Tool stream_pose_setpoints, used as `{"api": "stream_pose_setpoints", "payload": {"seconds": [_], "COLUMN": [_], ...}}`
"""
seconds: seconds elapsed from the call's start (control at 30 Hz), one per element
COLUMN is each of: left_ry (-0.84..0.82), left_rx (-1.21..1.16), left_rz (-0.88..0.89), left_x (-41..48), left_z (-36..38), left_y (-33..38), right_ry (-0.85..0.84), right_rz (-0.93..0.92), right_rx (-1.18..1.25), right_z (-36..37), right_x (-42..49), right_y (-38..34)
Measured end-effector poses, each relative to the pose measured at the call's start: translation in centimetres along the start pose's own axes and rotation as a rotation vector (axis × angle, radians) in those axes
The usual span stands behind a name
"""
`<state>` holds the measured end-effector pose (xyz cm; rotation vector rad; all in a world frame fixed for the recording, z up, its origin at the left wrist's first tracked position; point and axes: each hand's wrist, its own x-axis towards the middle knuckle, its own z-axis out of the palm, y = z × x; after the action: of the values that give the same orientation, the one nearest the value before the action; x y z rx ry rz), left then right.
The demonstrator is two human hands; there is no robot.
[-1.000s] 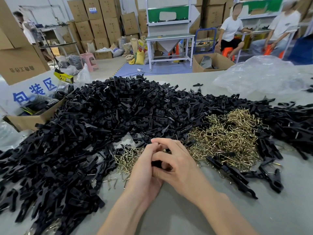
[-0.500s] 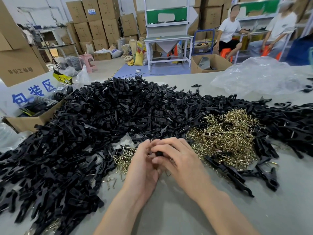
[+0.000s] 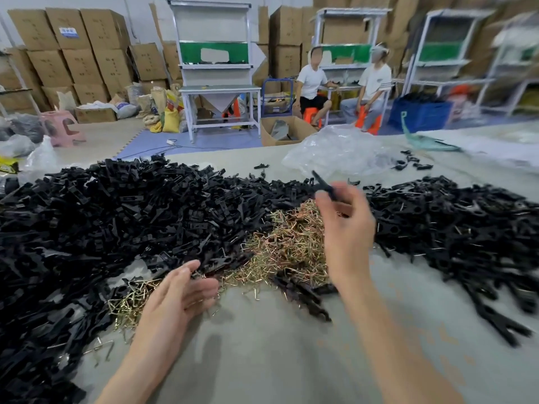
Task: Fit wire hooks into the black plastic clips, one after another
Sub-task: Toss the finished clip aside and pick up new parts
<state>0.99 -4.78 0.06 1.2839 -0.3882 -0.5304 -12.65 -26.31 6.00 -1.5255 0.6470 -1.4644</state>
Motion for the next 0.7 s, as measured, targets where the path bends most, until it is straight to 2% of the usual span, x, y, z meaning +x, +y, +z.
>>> {"api": "stream_pose_setpoints", "payload": {"seconds": [0.03, 0.1, 0.17, 0.2, 0.27, 0.37, 0.43, 0.47, 0.57, 0.63, 0.7], "left_ry": [-0.002, -0.015, -0.013, 0.0, 0.068, 0.227, 0.362, 0.45, 0.703, 0.736, 0.665], "left_rx": [0.019, 0.051, 0.07, 0.091, 0.194, 0.606, 0.829, 0.957, 1.278, 1.362, 1.444], "left_rz": [0.005, 0.012, 0.023, 0.032, 0.098, 0.354, 0.454, 0.451, 0.292, 0.214, 0.141], "left_x": [0.0, -0.1, -0.3, -0.4, -0.7, -0.5, -0.3, 0.0, 0.6, 0.6, 0.8], "left_z": [0.0, 0.2, 0.5, 0.6, 0.8, 0.2, -0.8, -1.4, -3.3, -4.4, -5.1], "left_y": [-0.1, -0.2, -0.2, -0.2, -0.2, -0.1, 0.1, 0.0, 0.0, 0.4, 0.7], "right_ry": [0.138, 0.247, 0.172, 0.102, -0.025, -0.207, -0.361, -0.437, -0.634, -0.72, -0.73], "right_rz": [0.078, 0.29, 0.407, 0.406, 0.336, 0.224, 0.17, 0.124, -0.014, -0.069, -0.074], "right_rx": [0.038, 0.092, 0.011, -0.039, -0.102, -0.14, -0.125, -0.146, -0.276, -0.315, -0.314], "right_z": [-1.3, -3.4, -4.2, -4.0, -2.8, 0.3, 2.7, 3.8, 6.1, 6.8, 7.0], "right_x": [2.6, 6.1, 6.3, 5.2, 1.7, -3.4, -6.4, -7.6, -10.0, -10.3, -10.1], "right_y": [-0.3, -0.8, -0.7, -0.6, -0.3, 0.6, 0.9, 0.9, 1.2, 1.7, 2.2]}}
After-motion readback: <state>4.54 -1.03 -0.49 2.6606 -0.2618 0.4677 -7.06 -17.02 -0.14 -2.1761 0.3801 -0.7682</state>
